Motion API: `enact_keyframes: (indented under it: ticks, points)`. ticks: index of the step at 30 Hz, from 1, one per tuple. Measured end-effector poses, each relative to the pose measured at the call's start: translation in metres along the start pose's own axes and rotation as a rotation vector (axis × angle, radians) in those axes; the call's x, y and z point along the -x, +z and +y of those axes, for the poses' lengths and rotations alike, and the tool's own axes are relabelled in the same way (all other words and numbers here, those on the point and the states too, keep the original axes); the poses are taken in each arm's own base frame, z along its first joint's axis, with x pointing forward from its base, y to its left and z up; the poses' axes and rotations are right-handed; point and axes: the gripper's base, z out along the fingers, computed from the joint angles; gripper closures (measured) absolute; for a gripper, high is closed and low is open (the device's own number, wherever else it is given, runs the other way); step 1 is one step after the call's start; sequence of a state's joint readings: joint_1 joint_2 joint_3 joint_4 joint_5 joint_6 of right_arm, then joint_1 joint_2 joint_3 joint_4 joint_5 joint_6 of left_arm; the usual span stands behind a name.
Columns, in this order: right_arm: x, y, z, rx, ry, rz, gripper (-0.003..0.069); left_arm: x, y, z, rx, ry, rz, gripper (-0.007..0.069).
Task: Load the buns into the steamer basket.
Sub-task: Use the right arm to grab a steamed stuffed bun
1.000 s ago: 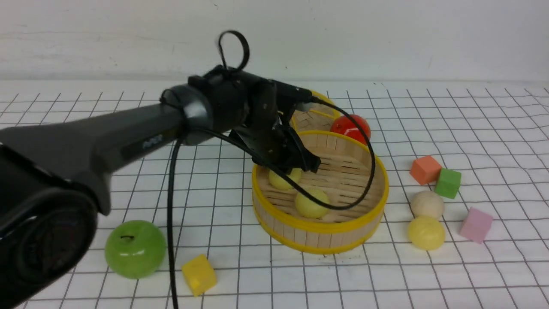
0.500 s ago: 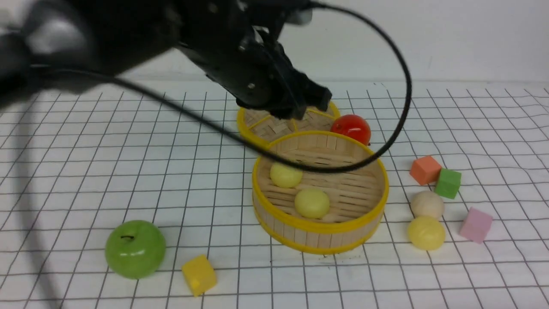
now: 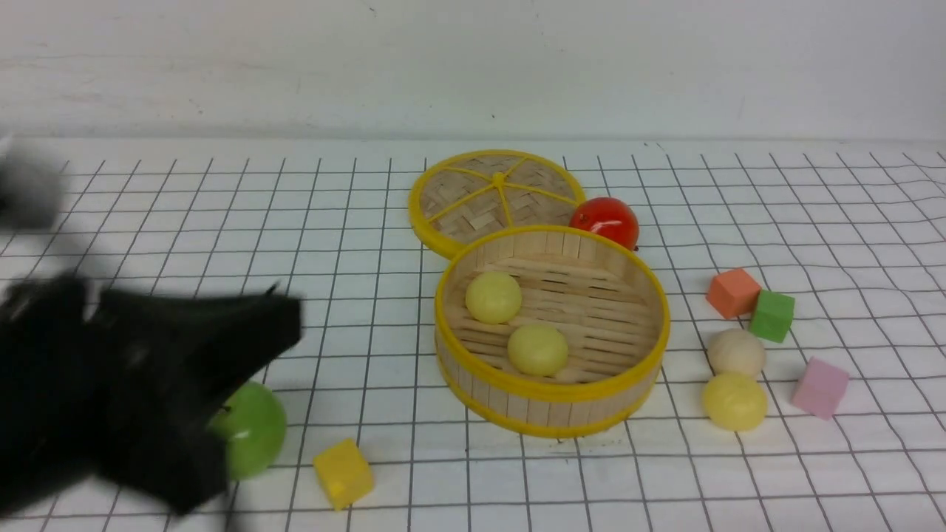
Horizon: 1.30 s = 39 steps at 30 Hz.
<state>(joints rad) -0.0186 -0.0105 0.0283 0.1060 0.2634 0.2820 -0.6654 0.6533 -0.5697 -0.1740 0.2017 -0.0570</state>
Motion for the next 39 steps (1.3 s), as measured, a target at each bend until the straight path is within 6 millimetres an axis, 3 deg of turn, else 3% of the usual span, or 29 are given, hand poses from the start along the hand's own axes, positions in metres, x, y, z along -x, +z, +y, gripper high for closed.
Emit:
enact_keyframes:
  ticks: [3, 5, 7, 10, 14, 17, 19, 22, 23, 25, 26, 27, 29, 30, 34, 36, 37, 38, 39]
  points:
    - [0.008, 0.0, 0.004, 0.055, 0.193, -0.088, 0.042, -0.022, -0.009, 0.005, 0.003, -0.004, -0.018, 0.0638]
    - [0.018, -0.002, 0.006, 0.106, 0.367, -0.181, 0.042, -0.048, -0.014, 0.012, 0.012, -0.008, -0.02, 0.0638]
    - [0.021, -0.003, 0.007, 0.12, 0.406, -0.199, 0.042, -0.054, -0.017, 0.014, 0.012, -0.008, -0.03, 0.0638]
    - [0.045, -0.011, 0.023, 0.167, 0.409, -0.151, 0.0438, -0.061, -0.025, 0.016, 0.006, -0.003, -0.096, 0.0638]
    - [0.103, -0.006, 0.062, 0.131, 0.112, 0.245, 0.0525, -0.059, -0.027, 0.016, 0.003, -0.002, -0.133, 0.0638]
    - [0.123, 0.024, 0.076, 0.076, -0.056, 0.53, 0.0573, -0.06, -0.024, 0.016, 0.007, -0.002, -0.118, 0.0638]
    - [0.138, 0.062, 0.087, 0.046, -0.152, 0.717, 0.0608, -0.061, -0.023, 0.016, 0.008, -0.004, -0.113, 0.0638]
    - [0.136, 0.097, 0.09, 0.022, -0.181, 0.846, 0.0628, -0.06, -0.023, 0.016, 0.007, -0.007, -0.12, 0.0638]
    - [0.131, 0.123, 0.093, 0.014, -0.206, 0.923, 0.0636, -0.06, -0.023, 0.016, 0.007, -0.007, -0.12, 0.0638]
    - [0.121, 0.151, 0.098, 0.011, -0.231, 0.995, 0.0638, -0.06, -0.023, 0.016, 0.007, -0.007, -0.12, 0.0638]
    - [0.119, 0.153, 0.099, 0.014, -0.237, 1.001, 0.0638, -0.06, -0.023, 0.016, 0.007, -0.008, -0.12, 0.0638]
    - [0.11, 0.174, 0.105, 0.018, -0.26, 1.039, 0.0635, -0.06, -0.023, 0.016, 0.007, -0.009, -0.12, 0.0638]
    - [0.1, 0.193, 0.111, 0.016, -0.28, 1.064, 0.0622, -0.06, -0.023, 0.016, 0.007, -0.01, -0.12, 0.0638]
    - [0.098, 0.195, 0.111, 0.016, -0.279, 1.067, 0.0619, -0.06, -0.023, 0.016, 0.007, -0.01, -0.12, 0.0638]
    - [0.071, 0.241, 0.114, -0.052, -0.286, 1.13, 0.0511, -0.06, -0.023, 0.016, 0.007, -0.01, -0.12, 0.0638]
    - [0.064, 0.25, 0.113, -0.067, -0.29, 1.146, 0.0476, -0.06, -0.023, 0.016, 0.007, -0.01, -0.12, 0.0638]
    - [0.054, 0.263, 0.11, -0.087, -0.298, 1.166, 0.0417, -0.06, -0.023, 0.016, 0.007, -0.01, -0.12, 0.0638]
    - [0.052, 0.265, 0.109, -0.09, -0.298, 1.169, 0.041, -0.06, -0.023, 0.016, 0.007, -0.01, -0.12, 0.0638]
    - [0.043, 0.275, 0.106, -0.101, -0.311, 1.174, 0.0342, -0.06, -0.023, 0.016, 0.007, -0.01, -0.12, 0.0638]
